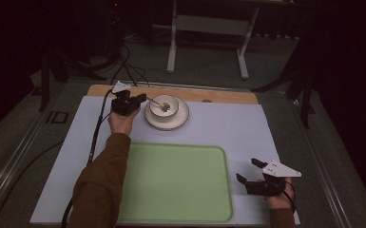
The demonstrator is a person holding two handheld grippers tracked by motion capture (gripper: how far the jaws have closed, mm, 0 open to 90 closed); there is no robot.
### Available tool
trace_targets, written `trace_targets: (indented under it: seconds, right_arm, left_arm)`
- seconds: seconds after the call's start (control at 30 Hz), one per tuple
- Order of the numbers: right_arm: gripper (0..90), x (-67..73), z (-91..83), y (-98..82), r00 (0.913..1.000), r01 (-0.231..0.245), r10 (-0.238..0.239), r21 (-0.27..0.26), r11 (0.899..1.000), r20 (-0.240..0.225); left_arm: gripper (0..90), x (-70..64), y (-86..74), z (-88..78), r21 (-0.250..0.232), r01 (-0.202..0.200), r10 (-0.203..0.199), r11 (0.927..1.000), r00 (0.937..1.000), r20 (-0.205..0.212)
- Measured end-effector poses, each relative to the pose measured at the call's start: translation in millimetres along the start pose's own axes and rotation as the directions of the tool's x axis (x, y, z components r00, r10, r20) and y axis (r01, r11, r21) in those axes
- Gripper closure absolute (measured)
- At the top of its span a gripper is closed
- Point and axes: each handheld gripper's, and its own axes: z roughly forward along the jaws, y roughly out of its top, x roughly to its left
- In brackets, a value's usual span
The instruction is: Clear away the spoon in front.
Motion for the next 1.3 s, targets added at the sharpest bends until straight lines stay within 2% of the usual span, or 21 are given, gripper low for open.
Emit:
trace_targets:
  seconds: [0.1,0.3,0.33,0.5,0.67,1.03,1.3]
  right_arm:
    - [14.1,0.1,-0.1,0.0,1.0000,0.000,0.000,0.000,1.000,0.000]
    - [14.1,-0.1,-0.2,0.0,1.0000,0.000,0.000,0.000,1.000,0.000]
    - [14.1,0.1,0.0,0.0,1.0000,0.000,0.000,0.000,1.000,-0.002]
    - [14.1,0.3,0.2,0.0,1.0000,0.001,-0.001,0.000,1.000,-0.003]
    - [14.1,0.4,0.4,0.0,1.0000,0.001,-0.001,0.002,1.000,-0.004]
    - [14.1,0.3,-0.3,0.2,1.0000,0.000,0.000,-0.006,1.000,-0.002]
    - [14.1,0.7,-0.2,0.3,1.0000,0.001,-0.001,-0.007,1.000,-0.002]
  left_arm:
    - [89.0,-4.6,-0.9,-3.1,-0.004,-0.027,0.027,0.9996,0.9996,-0.008]
    - [89.1,-6.2,-1.5,-8.1,-0.016,-0.036,0.036,0.9992,0.9993,-0.012]
    - [89.1,-6.2,-1.0,-15.5,-0.026,-0.043,0.043,0.9987,0.9991,0.000]
    - [89.2,-3.0,-1.7,-26.7,-0.059,-0.023,0.023,0.9980,0.9997,0.000]
    - [89.2,-3.0,-1.5,-37.8,-0.053,-0.046,0.046,0.9976,0.9989,-0.007]
    - [89.1,-5.2,4.1,-66.3,-0.083,-0.069,0.069,0.9942,0.9976,0.002]
    - [89.1,-10.2,10.8,-85.5,-0.090,-0.111,0.112,0.9898,0.9938,0.002]
